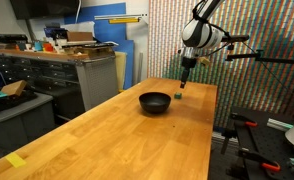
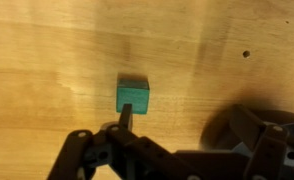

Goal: Put the green block inside the black bowl

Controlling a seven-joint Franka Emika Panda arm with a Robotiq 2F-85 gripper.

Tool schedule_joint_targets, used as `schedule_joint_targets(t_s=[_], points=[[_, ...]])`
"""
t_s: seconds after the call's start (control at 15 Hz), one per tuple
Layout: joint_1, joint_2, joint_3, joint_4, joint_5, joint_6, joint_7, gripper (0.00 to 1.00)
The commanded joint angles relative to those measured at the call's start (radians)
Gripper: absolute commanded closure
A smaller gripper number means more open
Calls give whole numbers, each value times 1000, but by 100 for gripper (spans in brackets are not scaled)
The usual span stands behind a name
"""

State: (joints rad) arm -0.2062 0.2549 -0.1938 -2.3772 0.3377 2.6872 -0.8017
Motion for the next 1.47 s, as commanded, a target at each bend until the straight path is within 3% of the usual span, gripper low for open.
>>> schedule_joint_targets(t_s=[0.0, 0.33, 0.8, 0.87, 0.93, 1.4], points=[[-91, 106, 78, 94, 12, 37, -10, 0], [-157, 206, 130, 179, -19, 39, 18, 0], [-193, 304, 147, 261, -68, 22, 64, 0], [-197, 311, 150, 268, -76, 18, 72, 25], [-202, 314, 154, 270, -81, 20, 76, 26], [-219, 291, 181, 250, -86, 45, 91, 79]])
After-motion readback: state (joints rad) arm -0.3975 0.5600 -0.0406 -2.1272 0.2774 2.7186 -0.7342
